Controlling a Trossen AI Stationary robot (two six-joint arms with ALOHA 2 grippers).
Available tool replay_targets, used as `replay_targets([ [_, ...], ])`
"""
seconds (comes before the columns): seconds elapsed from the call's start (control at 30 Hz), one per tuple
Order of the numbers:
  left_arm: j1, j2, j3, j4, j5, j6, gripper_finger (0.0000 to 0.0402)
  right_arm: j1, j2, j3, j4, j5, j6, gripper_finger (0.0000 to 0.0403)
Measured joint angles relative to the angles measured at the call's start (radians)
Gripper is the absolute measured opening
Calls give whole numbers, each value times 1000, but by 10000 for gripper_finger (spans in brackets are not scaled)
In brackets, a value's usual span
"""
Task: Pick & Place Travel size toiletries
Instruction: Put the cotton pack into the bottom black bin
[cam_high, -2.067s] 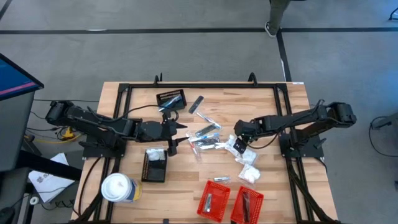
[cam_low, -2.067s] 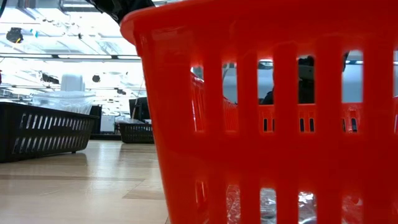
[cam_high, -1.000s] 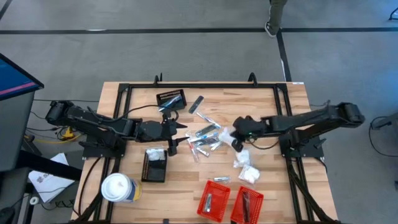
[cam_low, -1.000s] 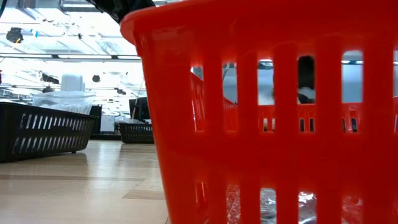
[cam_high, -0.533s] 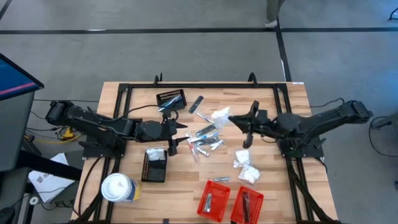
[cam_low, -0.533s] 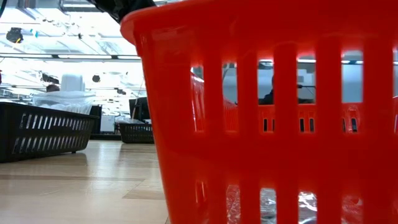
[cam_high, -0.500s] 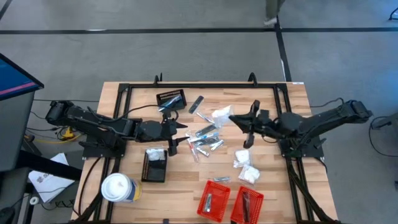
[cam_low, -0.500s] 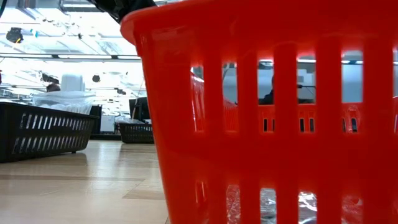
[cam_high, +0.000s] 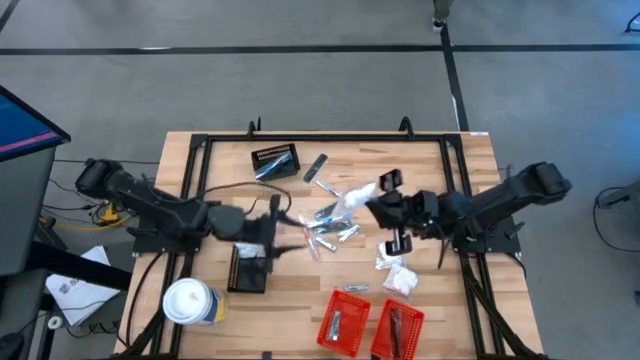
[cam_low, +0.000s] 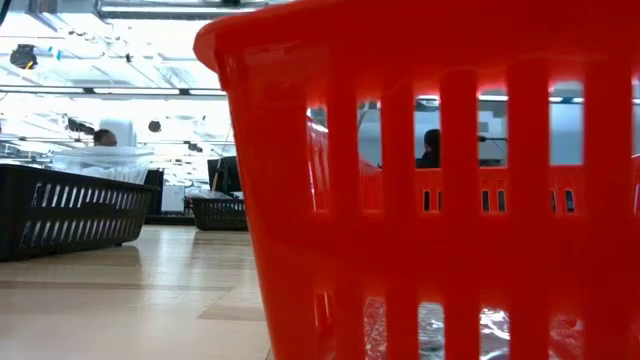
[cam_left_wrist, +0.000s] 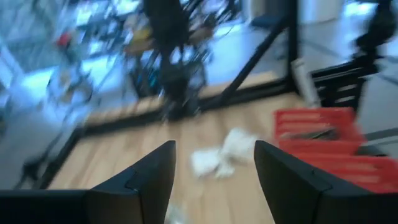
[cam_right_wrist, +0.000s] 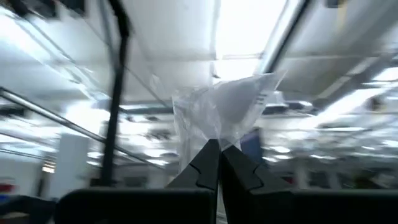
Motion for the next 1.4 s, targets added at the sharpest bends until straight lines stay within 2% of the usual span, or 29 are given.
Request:
replay_targets([
  [0.13, -121, 0, 0, 117, -19, 127, 188, -30, 115, 120, -2, -183, 82, 0],
  [0.23, -197, 0, 0, 159, -100, 207, 169, -36, 204, 225, -69, -305, 101, 0],
  [0.37, -246, 0, 0, 166, -278, 277, 148, -33, 264, 333, -179, -349, 100, 0],
  [0.43, -248, 0, 0, 163, -317, 276, 142, -34, 264, 365, -264, -358, 75, 0],
  [0.57, -239, 0, 0, 151, -316, 214, 134, -26, 257, 396, -413, -391, -3, 0],
  [0.77, -239, 0, 0, 138, -257, 167, 132, 12, 185, 407, -558, -559, -151, 0],
  [0.83, -239, 0, 0, 137, -205, 145, 133, 27, 154, 407, -619, -594, -191, 0],
  [0.9, -231, 0, 0, 140, -97, 105, 133, 47, 125, 407, -675, -624, -244, 0],
  [0.97, -203, 0, 0, 159, 106, 42, 131, 69, 105, 407, -723, -671, -311, 0],
  [1.1, -129, 0, 0, 280, 621, -100, 129, 106, 92, 409, -824, -828, -500, 0],
  [1.17, -104, 7, 0, 329, 791, -163, 129, 122, 93, 433, -902, -877, -593, 0],
  [1.23, -101, 7, 0, 333, 853, -198, 129, 134, 101, 489, -1015, -888, -686, 0],
  [1.4, -97, 27, 0, 336, 858, -246, 130, 147, 167, 725, -1412, -886, -870, 0],
])
